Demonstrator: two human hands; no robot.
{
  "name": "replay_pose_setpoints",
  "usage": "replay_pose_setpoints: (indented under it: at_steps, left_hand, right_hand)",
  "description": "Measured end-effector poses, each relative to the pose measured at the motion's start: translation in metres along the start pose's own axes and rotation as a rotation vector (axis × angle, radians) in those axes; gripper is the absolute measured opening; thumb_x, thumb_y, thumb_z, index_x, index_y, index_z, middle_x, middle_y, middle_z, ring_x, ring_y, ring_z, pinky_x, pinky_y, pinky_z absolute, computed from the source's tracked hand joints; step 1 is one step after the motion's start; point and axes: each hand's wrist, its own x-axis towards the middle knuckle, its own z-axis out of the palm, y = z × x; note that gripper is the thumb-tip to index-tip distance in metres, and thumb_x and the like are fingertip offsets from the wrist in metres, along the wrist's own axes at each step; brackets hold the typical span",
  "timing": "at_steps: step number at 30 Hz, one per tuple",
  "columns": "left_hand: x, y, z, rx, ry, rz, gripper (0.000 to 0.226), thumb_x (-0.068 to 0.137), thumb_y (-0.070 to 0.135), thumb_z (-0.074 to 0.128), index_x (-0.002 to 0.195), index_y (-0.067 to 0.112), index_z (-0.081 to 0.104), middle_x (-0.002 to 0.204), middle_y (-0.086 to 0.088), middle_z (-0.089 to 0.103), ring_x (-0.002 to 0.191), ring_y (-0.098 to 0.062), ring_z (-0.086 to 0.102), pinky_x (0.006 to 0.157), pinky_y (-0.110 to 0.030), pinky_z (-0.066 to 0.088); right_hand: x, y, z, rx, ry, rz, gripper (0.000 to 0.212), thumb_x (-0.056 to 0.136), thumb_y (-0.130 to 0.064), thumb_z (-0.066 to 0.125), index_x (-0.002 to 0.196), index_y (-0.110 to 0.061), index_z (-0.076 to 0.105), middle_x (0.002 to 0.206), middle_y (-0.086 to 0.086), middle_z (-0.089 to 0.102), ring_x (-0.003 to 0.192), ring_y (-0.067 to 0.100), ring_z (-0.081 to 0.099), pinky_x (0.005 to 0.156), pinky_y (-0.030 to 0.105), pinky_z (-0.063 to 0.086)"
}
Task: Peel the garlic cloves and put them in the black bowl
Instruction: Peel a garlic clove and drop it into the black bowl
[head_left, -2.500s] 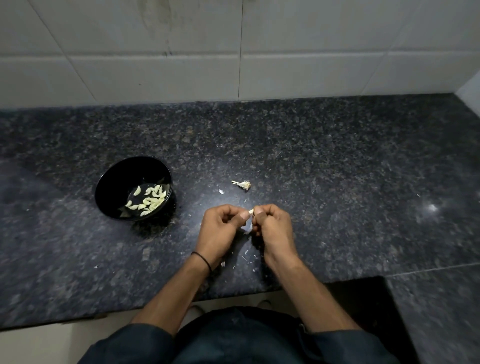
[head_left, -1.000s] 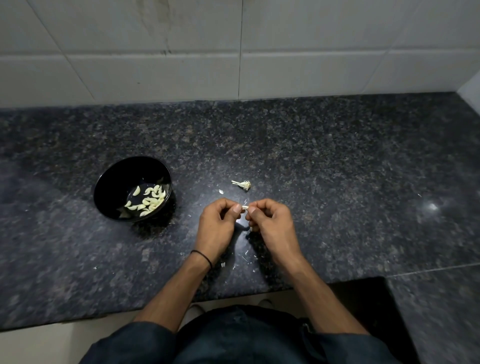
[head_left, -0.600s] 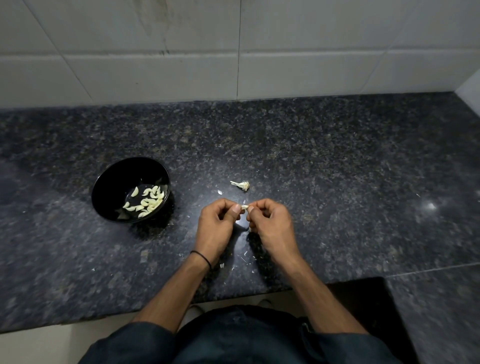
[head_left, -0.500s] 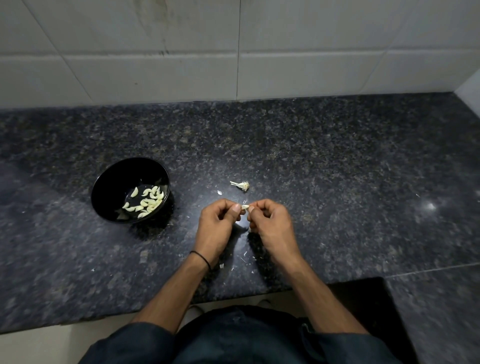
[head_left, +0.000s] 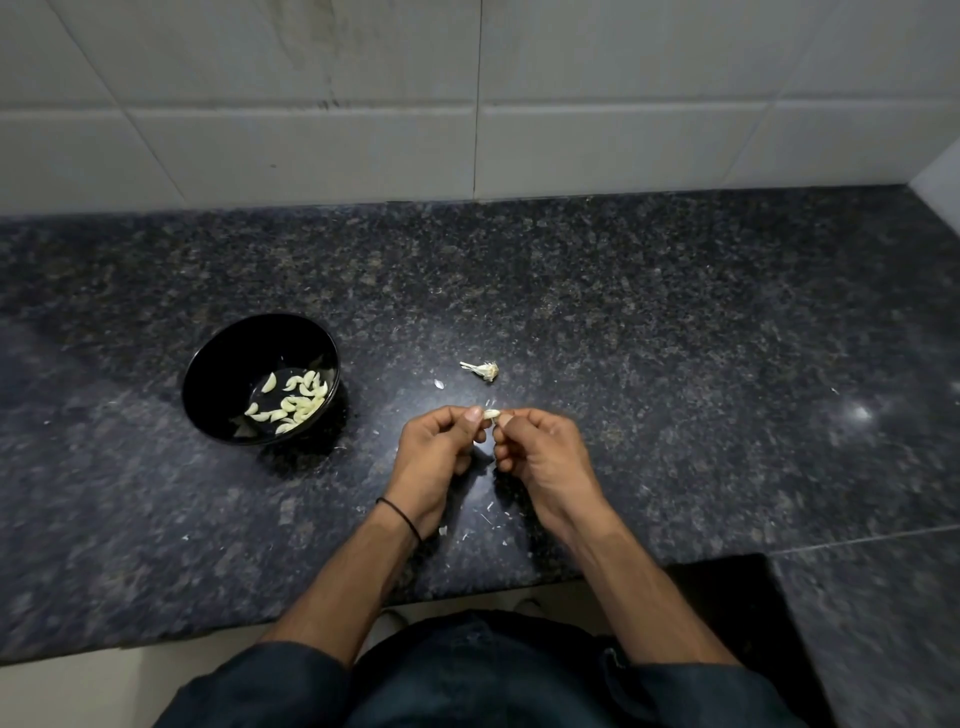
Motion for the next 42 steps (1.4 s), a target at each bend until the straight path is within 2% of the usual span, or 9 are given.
replay_pose_setpoints:
  at_steps: [5, 16, 21, 25, 28, 30, 35, 39, 42]
  left_hand:
    - [0.002, 0.002, 0.002, -0.059, 0.043, -0.014, 0.022, 0.098, 0.013, 0.06, 0.079, 0.006, 0.068, 0.068, -0.004, 0.059, 0.053, -0.01, 0.037, 0.041, -0.015, 0.033]
    - [-0.003, 0.002, 0.006, 0.014, 0.088, 0.01, 0.024, 0.098, 0.018, 0.063, 0.079, 0.002, 0.064, 0.062, -0.004, 0.049, 0.044, -0.002, 0.038, 0.042, -0.012, 0.034]
    - [0.0, 0.002, 0.002, 0.065, 0.11, 0.053, 0.027, 0.098, 0.018, 0.061, 0.075, 0.004, 0.063, 0.056, 0.002, 0.045, 0.043, -0.001, 0.034, 0.04, -0.013, 0.029]
    - [0.001, 0.0, 0.002, 0.154, 0.117, 0.091, 0.031, 0.099, 0.021, 0.061, 0.071, 0.009, 0.062, 0.051, 0.01, 0.046, 0.048, -0.004, 0.034, 0.046, -0.018, 0.032]
    - [0.004, -0.002, 0.0, 0.19, 0.135, 0.113, 0.033, 0.099, 0.022, 0.06, 0.068, 0.013, 0.063, 0.057, -0.001, 0.049, 0.055, -0.014, 0.039, 0.054, -0.027, 0.034]
    - [0.006, -0.004, -0.001, 0.224, 0.144, 0.131, 0.034, 0.099, 0.024, 0.061, 0.065, 0.017, 0.064, 0.063, -0.007, 0.052, 0.061, -0.019, 0.044, 0.06, -0.032, 0.037]
    - [0.008, -0.004, -0.004, 0.326, 0.125, 0.171, 0.032, 0.097, 0.028, 0.058, 0.067, 0.017, 0.06, 0.062, -0.002, 0.058, 0.062, -0.021, 0.052, 0.059, -0.041, 0.047]
    - [0.006, 0.0, 0.001, 0.202, 0.064, 0.055, 0.033, 0.102, 0.014, 0.051, 0.07, 0.011, 0.053, 0.06, 0.0, 0.049, 0.051, -0.011, 0.039, 0.046, -0.021, 0.038]
    - [0.007, 0.003, 0.002, 0.089, 0.015, -0.081, 0.034, 0.102, 0.008, 0.045, 0.069, 0.016, 0.052, 0.062, 0.001, 0.047, 0.05, -0.006, 0.033, 0.039, -0.015, 0.027]
  right_hand:
    - [0.0, 0.003, 0.0, 0.043, -0.014, 0.056, 0.014, 0.096, 0.001, 0.055, 0.085, -0.002, 0.064, 0.066, 0.007, 0.057, 0.055, 0.013, 0.047, 0.051, 0.025, 0.035]
    - [-0.006, 0.004, -0.004, -0.407, 0.031, -0.175, 0.023, 0.093, -0.018, 0.057, 0.071, -0.013, 0.057, 0.065, 0.0, 0.051, 0.063, 0.014, 0.044, 0.057, 0.032, 0.037]
    - [-0.003, 0.006, -0.006, -0.489, 0.053, -0.202, 0.027, 0.096, -0.023, 0.054, 0.076, -0.005, 0.056, 0.067, 0.0, 0.052, 0.062, 0.011, 0.045, 0.058, 0.033, 0.039]
    - [0.002, 0.007, -0.006, -0.495, 0.058, -0.223, 0.026, 0.099, -0.031, 0.062, 0.078, -0.016, 0.06, 0.066, -0.009, 0.055, 0.061, 0.005, 0.048, 0.06, 0.027, 0.041]
    - [0.004, 0.009, -0.007, -0.486, 0.071, -0.252, 0.004, 0.097, -0.019, 0.065, 0.095, -0.016, 0.064, 0.083, -0.01, 0.062, 0.071, 0.001, 0.053, 0.065, 0.014, 0.044]
    - [0.003, 0.009, -0.006, -0.483, 0.078, -0.272, 0.005, 0.098, -0.018, 0.063, 0.102, -0.016, 0.065, 0.092, -0.007, 0.067, 0.079, 0.002, 0.058, 0.069, 0.011, 0.046]
    - [0.005, 0.006, -0.004, -0.462, 0.032, -0.256, 0.009, 0.096, -0.019, 0.068, 0.092, -0.011, 0.069, 0.087, 0.005, 0.075, 0.078, 0.013, 0.067, 0.075, 0.029, 0.054]
    - [0.004, 0.003, -0.001, -0.29, 0.028, -0.183, 0.008, 0.094, -0.006, 0.067, 0.093, 0.002, 0.067, 0.085, 0.019, 0.073, 0.071, 0.011, 0.065, 0.065, 0.022, 0.053]
    - [0.002, -0.001, 0.001, -0.073, -0.003, -0.072, 0.006, 0.092, 0.0, 0.066, 0.097, 0.005, 0.065, 0.081, 0.015, 0.069, 0.062, 0.008, 0.063, 0.059, 0.017, 0.05]
